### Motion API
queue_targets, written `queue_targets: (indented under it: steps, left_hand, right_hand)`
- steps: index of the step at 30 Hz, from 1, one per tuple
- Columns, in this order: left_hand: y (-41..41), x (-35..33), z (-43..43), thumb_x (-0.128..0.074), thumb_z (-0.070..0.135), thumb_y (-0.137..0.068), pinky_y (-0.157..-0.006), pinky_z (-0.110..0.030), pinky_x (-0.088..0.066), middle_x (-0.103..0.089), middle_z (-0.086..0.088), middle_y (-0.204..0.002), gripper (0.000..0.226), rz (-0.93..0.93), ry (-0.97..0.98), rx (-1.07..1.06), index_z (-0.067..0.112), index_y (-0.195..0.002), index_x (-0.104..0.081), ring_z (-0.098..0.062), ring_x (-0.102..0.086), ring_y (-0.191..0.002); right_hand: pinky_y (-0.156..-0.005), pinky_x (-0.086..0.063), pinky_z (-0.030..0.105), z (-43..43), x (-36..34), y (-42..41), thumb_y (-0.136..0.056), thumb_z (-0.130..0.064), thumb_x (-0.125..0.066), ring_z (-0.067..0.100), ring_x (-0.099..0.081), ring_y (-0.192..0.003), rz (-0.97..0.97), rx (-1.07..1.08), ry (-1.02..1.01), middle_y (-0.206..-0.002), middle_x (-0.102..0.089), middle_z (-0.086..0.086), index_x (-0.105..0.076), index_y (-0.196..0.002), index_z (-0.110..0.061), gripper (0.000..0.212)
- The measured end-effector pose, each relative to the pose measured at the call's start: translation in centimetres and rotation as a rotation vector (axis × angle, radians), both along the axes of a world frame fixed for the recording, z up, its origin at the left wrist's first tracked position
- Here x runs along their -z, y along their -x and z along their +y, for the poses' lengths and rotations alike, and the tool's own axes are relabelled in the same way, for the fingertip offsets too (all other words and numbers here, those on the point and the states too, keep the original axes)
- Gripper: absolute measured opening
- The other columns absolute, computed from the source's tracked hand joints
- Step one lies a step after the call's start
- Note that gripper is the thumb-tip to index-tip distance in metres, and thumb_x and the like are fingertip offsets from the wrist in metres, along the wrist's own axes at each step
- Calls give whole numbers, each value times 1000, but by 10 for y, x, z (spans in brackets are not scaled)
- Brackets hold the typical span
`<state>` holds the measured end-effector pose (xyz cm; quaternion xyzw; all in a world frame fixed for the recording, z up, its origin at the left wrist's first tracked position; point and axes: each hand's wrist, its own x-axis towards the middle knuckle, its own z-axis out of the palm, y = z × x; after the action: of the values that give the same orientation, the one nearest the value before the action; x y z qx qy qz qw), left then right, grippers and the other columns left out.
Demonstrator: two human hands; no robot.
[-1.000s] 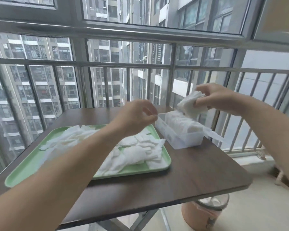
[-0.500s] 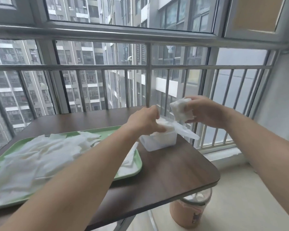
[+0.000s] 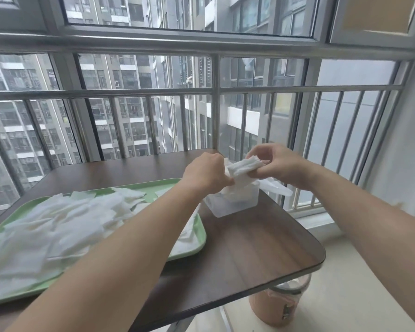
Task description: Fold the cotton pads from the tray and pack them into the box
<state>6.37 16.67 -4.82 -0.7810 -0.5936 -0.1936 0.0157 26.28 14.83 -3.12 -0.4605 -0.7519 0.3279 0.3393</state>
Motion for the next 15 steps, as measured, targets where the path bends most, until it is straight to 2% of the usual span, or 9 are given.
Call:
queue_targets:
  steps: [2, 5, 7, 9, 11, 13, 15]
  left_hand:
    - [1, 0, -1, -75, 37, -80, -57, -32, -41, -56, -1, -74, 36, -5, 1, -2, 19, -63, -48, -23, -57, -69]
    - [2, 1, 0, -70, 23, -78, -59, -34, -47, -62, -4, -85, 23, -6, -7, -14, 18, -66, -51, -26, -61, -75]
    - [2, 3, 1, -67, 20, -78, -58, -34, -47, -64, -6, -88, 15, -6, -16, -25, 16, -69, -55, -27, -62, -76]
    - [1, 4, 1, -67, 28, -80, -55, -32, -43, -64, -5, -86, 20, -17, -20, -36, 17, -69, -55, -25, -60, -71]
    - [0, 6, 1, -69, 41, -81, -56, -31, -42, -64, -3, -84, 30, -30, -19, -41, 17, -71, -56, -25, -59, -70]
    - [-1, 6, 0, -70, 44, -83, -61, -32, -46, -65, -4, -88, 30, -23, -20, -41, 15, -81, -62, -27, -61, -77]
    - [0, 6, -2, -69, 41, -86, -68, -35, -51, -66, -5, -93, 29, -9, -24, -40, 13, -91, -65, -29, -63, -84]
  right_hand:
    - [-79, -58, 27, 0, 0, 1, -81, 6, -75, 17, -70, -89, -58, -21, -13, -100, -74, 8, -69, -102, -8, 26]
    - [-88, -58, 33, 0, -5, 5, -81, 0, -74, 23, -71, -97, -190, -25, -57, -102, -75, 6, -72, -101, -14, 24]
    - [-88, -56, 32, -1, -12, 10, -83, -3, -70, 21, -70, -98, -297, -31, -69, -101, -75, 2, -71, -98, -19, 23]
    - [-82, -52, 27, -4, -19, 14, -85, -5, -63, 19, -67, -99, -459, -27, -80, -99, -72, -7, -67, -95, -24, 22]
    - [-80, -43, 22, -6, -22, 19, -90, -10, -59, 14, -62, -102, -651, -1, -108, -102, -66, -16, -66, -106, -29, 26]
    - [-86, -38, 22, -6, -22, 25, -95, -16, -58, 14, -58, -108, -796, 48, -173, -114, -64, -12, -66, -125, -25, 32]
    - [-88, -38, 23, -5, -20, 31, -95, -19, -63, 17, -57, -117, -871, 86, -260, -126, -64, -8, -66, -128, -25, 33]
